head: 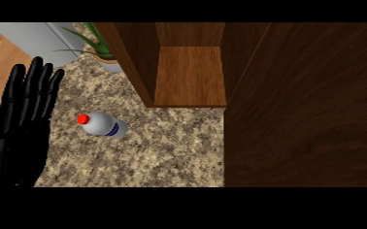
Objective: Pick up the bottled water, place it into the cabinet and close the cabinet
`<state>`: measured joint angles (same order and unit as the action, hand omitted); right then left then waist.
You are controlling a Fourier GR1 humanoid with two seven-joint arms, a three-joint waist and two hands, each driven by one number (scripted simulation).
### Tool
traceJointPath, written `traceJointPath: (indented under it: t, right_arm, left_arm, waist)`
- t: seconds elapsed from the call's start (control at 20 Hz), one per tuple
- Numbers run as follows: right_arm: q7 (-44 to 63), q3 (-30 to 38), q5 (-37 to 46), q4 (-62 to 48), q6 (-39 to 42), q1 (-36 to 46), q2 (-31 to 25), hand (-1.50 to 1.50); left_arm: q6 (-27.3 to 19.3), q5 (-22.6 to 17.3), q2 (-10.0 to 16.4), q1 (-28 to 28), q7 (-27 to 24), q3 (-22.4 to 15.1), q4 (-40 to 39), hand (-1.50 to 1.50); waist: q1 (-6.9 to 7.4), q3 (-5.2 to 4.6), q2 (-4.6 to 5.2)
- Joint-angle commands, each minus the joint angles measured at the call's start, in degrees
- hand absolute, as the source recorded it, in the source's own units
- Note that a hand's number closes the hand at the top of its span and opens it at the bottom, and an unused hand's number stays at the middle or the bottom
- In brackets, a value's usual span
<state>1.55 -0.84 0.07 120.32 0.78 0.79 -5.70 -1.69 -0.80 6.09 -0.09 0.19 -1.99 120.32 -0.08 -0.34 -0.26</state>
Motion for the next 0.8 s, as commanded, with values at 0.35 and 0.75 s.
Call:
traceJointPath:
  t: [0.35, 0.75]
  right_arm:
    - [6.36, -6.60, -7.93, 8.10, 4.66, -12.64, 2.80, -1.50]
    - [11.73, -1.15, -17.54, 19.72, 7.58, -20.85, -0.69, -1.50]
  left_arm:
    - [-9.58, -6.80, -6.00, 6.40, 5.95, -9.74, 4.04, -1.50]
    - [-17.54, 2.83, -5.99, 13.86, 17.29, -24.63, 21.64, -1.50]
  waist:
    - [-0.73, 0.27, 0.09]
    - [0.10, 0.39, -0.01]
